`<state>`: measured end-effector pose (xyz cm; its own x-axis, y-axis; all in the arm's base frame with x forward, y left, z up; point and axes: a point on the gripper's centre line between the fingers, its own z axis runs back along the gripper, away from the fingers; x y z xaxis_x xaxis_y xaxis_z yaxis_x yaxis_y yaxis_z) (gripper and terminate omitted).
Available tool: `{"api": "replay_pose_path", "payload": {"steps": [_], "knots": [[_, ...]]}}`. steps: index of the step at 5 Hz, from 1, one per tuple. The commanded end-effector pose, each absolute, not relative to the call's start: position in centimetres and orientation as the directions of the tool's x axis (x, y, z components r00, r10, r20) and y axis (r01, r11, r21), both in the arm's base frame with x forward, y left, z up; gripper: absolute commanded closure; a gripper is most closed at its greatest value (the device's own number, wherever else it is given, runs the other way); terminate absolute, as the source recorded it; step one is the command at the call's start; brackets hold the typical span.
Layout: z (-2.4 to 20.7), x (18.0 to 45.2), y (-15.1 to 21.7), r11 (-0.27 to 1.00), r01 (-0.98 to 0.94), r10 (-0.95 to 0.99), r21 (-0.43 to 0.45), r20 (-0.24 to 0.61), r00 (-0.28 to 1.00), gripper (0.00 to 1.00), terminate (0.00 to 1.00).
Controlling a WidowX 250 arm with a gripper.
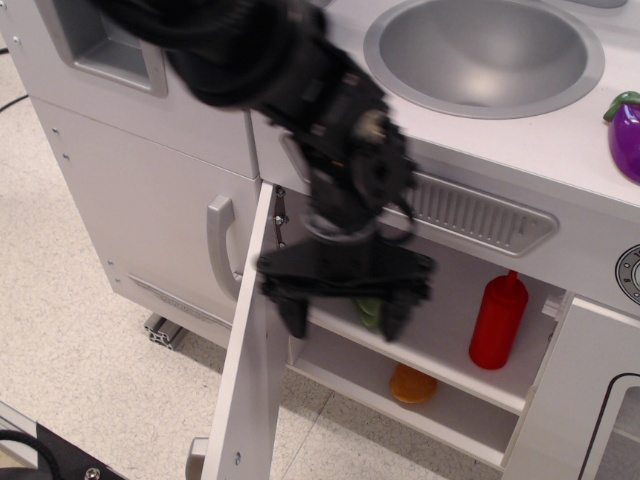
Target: Close cabinet
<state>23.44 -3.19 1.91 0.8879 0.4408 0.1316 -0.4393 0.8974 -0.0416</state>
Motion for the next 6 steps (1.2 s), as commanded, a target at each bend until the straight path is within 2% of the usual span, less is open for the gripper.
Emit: {"api": "replay_pose_path", "payload": {"steps": [1,3,5,6], "knots": [[4.9,23.7,1.5,0.892,-0.446,0.451,-0.074,0.207,0.868,0.00,0.00],[2.7,23.4,2.7,0.888,-0.460,0.452,-0.014,0.212,0.866,0.00,0.00],[0.2,24.3,-0.5,0.878,-0.466,0.479,-0.113,0.163,0.863,0.00,0.00],[-0.6,25.1,-3.2,0.864,-0.484,0.501,-0.134,0.143,0.854,0.00,0.00]]}}
